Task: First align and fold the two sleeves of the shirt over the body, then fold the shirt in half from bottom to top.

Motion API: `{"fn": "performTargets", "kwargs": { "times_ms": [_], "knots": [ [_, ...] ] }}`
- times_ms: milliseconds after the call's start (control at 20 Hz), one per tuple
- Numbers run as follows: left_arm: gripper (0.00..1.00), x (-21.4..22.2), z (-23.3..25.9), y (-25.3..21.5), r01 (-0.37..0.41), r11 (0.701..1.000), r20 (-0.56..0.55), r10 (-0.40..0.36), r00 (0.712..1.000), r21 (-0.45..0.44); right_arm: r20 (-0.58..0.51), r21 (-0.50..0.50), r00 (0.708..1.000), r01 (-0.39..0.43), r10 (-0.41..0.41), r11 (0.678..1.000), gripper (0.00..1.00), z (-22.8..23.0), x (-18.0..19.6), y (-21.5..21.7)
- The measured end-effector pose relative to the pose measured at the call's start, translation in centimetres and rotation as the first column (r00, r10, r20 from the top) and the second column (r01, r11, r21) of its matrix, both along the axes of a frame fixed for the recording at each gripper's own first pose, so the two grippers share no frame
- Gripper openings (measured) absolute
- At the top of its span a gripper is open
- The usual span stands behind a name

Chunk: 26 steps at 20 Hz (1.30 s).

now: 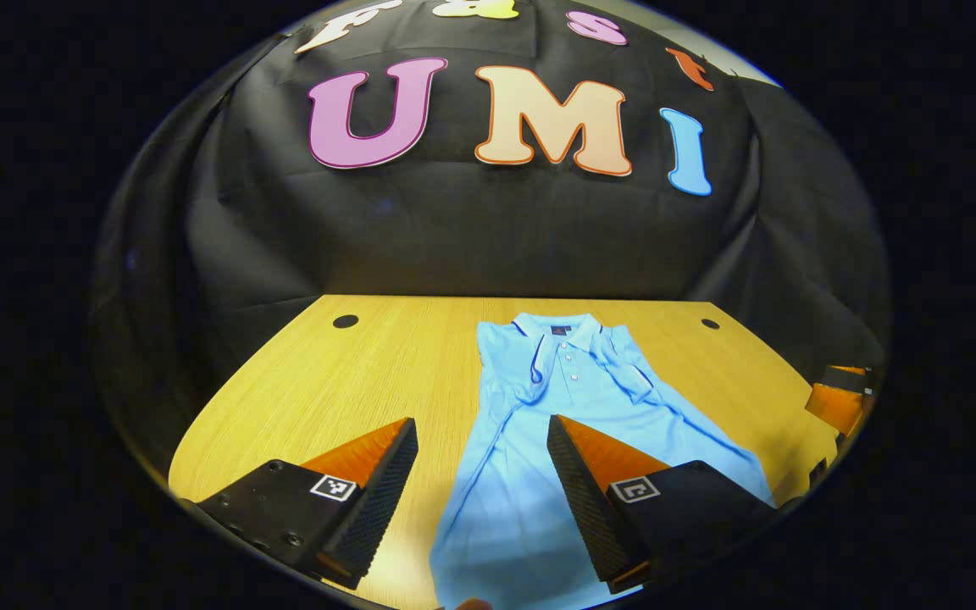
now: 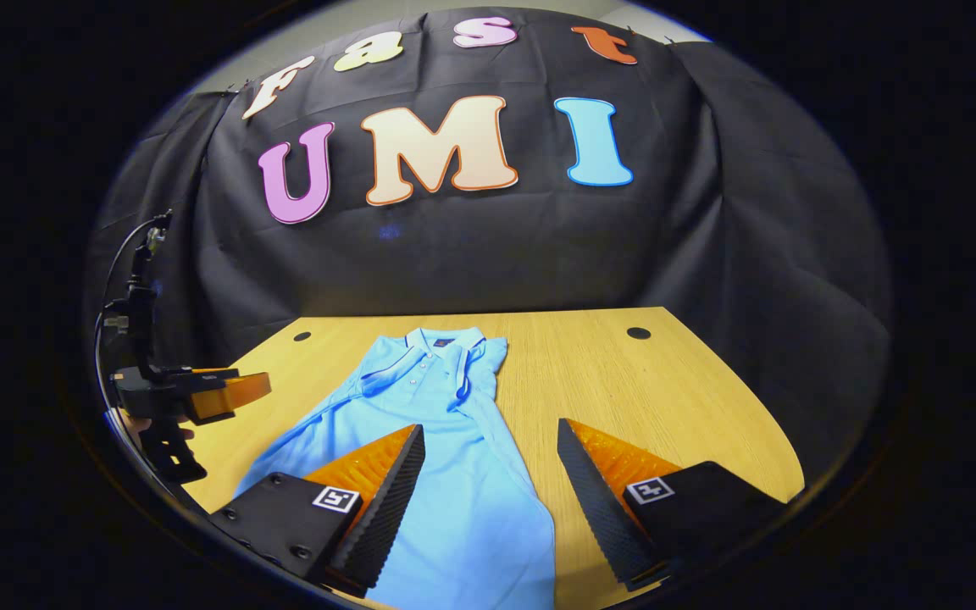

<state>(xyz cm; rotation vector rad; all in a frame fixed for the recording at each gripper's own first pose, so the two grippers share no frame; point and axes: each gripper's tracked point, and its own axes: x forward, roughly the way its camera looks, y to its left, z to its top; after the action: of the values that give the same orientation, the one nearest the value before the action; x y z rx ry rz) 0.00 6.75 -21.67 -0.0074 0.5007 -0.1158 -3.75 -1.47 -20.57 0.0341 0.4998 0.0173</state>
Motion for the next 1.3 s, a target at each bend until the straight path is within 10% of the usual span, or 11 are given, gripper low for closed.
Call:
{"fn": "performTargets", "kwargs": {
  "times_ms": [650, 1300],
  "knots": [
    [0.98, -14.3, -8.4, 1.7, 0.042, 0.995, -0.169, -0.027, 0.985, 0.088, -0.176, -0.068, 0.984, 0.009, -0.021, 0.998, 0.98, -8.8, -11.8, -1.3],
    [0.96, -16.8, -11.3, 1.4, 0.033, 0.998, -0.229, -0.02, 0.973, 0.053, -0.302, -0.086, 0.952, 0.034, -0.058, 0.996, 0.95, -13.2, -14.6, -2.5]
  ]
}}
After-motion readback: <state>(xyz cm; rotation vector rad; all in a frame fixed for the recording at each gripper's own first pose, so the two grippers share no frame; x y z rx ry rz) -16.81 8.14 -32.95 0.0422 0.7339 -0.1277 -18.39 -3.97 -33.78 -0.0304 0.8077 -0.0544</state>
